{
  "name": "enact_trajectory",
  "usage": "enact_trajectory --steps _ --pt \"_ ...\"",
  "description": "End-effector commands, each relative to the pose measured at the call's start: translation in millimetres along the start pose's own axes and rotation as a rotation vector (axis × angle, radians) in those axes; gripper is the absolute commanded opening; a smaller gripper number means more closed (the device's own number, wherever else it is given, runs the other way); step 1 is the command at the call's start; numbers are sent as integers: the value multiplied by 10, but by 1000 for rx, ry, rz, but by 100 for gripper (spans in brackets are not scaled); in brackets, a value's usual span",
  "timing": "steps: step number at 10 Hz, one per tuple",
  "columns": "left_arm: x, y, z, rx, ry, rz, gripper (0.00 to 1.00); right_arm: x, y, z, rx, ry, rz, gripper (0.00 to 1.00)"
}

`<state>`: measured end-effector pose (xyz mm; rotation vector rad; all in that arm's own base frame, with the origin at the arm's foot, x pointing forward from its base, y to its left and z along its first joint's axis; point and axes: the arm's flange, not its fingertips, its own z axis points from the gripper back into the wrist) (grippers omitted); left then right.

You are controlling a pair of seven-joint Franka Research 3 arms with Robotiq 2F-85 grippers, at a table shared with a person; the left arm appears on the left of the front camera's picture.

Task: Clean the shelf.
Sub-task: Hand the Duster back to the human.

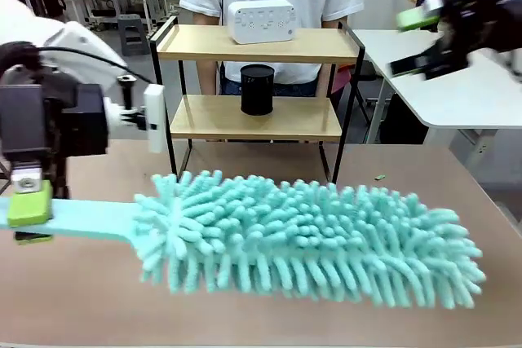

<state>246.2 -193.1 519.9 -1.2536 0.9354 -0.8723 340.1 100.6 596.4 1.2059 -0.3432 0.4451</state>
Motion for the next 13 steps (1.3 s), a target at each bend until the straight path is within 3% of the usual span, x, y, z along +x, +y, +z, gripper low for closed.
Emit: enact_trajectory --steps 1,2,5,8,13 --pt "32 -105 224 31 54 -7 13 23 -56 -485 76 237 -24 100" --pt "107 -109 238 59 56 -6 13 -125 -58 -756 92 355 -25 100" --pt "167 -113 299 53 58 -48 13 -503 -7 -946 184 537 -46 100" --pt "273 -109 388 50 -11 -89 13 -783 117 -947 221 597 -1 100" --pt "242 -110 418 45 -21 -138 13 -812 47 -923 235 635 -7 100"
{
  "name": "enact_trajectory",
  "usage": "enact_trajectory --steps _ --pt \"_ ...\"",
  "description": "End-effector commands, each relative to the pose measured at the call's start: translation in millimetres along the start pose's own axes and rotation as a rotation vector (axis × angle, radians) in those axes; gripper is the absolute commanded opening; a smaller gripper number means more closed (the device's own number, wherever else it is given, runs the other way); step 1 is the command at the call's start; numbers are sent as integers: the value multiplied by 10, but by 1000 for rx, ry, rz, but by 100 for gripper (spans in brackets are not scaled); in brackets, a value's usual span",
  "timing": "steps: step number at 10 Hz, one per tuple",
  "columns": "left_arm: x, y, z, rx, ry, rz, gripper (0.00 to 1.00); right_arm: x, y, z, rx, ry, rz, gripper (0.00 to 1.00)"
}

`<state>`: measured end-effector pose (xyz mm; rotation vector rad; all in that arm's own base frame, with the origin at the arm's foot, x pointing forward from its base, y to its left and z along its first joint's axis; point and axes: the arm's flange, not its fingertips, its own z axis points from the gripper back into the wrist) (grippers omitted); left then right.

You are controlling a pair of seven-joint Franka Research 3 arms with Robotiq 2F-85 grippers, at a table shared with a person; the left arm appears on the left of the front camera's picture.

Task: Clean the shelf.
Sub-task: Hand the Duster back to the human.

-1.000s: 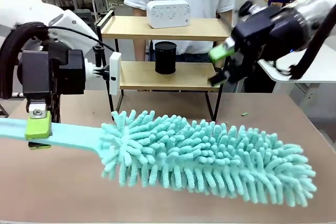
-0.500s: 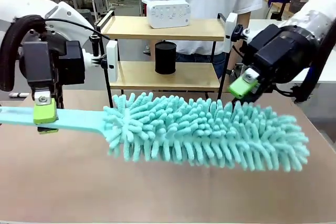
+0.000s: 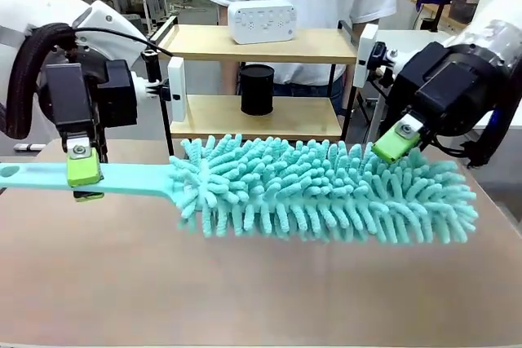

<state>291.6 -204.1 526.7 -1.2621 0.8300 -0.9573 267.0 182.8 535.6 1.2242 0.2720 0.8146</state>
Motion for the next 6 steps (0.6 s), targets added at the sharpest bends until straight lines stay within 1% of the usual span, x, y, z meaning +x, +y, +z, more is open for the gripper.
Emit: enact_trajectory --steps 1,4,5,6 --pt "-34 -57 46 -29 7 -53 13 -24 -60 44 0 26 26 100" --pt "-40 -33 78 -44 -3 -50 13 -15 -70 11 18 63 17 100" --pt "-40 -26 81 -43 -7 -48 13 -23 -55 -4 8 89 15 40" --pt "-51 -23 87 -33 -17 -47 13 -31 -34 -2 33 102 26 40"
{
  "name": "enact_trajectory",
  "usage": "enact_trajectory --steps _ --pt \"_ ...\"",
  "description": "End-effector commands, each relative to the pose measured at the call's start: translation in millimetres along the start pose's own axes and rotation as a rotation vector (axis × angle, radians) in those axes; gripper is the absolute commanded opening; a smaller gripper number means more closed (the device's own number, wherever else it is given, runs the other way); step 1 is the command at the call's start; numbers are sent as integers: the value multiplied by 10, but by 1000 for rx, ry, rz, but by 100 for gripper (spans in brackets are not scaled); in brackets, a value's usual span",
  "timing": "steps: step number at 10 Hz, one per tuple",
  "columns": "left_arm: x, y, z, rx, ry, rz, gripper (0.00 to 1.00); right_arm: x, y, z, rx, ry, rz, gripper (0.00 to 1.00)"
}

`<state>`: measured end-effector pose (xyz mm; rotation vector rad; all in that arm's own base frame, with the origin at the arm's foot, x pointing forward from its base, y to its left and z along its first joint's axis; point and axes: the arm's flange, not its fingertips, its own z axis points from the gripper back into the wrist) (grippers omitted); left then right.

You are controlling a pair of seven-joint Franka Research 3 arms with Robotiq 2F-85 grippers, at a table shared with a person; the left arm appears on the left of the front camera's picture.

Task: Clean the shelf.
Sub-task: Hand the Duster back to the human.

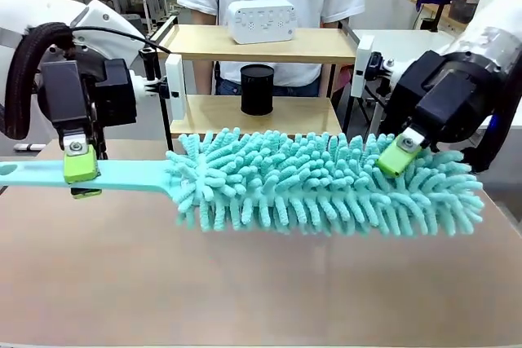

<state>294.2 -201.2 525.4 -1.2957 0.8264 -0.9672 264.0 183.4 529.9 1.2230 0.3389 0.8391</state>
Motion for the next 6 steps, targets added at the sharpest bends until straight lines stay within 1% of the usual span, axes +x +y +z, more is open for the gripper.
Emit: enact_trajectory --steps 1,2,3,6 --pt "-39 -38 50 -9 -16 -16 13 -12 17 52 4 37 50 0" --pt "-44 -36 46 -9 -13 -16 13 -14 10 55 3 28 48 38" --pt "-43 -34 37 -11 -8 -17 13 -14 -2 55 11 27 46 0" --pt "-44 -9 17 -18 2 -3 13 -25 -18 57 11 27 52 0"
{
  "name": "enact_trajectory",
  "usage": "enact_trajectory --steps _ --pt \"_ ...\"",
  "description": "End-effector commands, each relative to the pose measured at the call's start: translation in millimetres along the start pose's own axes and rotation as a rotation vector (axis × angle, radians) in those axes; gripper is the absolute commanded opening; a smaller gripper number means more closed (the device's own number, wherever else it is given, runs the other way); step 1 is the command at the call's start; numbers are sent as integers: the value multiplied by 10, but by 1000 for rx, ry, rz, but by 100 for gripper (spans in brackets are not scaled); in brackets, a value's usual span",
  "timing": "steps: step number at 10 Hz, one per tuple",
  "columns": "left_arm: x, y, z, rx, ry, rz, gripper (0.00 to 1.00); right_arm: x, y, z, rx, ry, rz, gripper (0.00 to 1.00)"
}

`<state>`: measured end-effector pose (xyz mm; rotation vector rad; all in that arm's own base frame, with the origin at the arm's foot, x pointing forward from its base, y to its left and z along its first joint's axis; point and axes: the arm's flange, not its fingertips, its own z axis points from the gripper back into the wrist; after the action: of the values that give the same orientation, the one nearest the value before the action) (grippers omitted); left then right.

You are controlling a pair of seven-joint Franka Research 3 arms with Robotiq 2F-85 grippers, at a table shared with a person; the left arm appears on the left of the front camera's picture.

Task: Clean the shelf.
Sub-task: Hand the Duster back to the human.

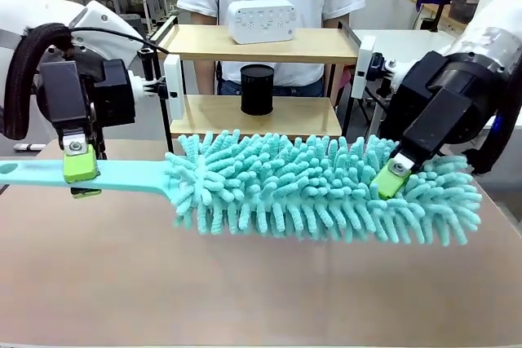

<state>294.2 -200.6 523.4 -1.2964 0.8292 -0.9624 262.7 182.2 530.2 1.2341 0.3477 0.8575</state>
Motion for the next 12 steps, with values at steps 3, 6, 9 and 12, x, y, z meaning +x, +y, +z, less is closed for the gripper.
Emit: enact_trajectory --steps 3,6,9,12 --pt "-37 -35 13 -6 -11 -15 13 -17 -20 54 -1 34 37 0" --pt "-132 -47 58 40 -69 -16 71 -15 -18 68 -2 26 32 0" --pt "-917 -135 471 3 -385 -128 100 -118 -55 225 1 -30 26 0" --pt "-2088 131 867 -77 -1089 -354 100 -476 82 836 -4 -267 60 0"
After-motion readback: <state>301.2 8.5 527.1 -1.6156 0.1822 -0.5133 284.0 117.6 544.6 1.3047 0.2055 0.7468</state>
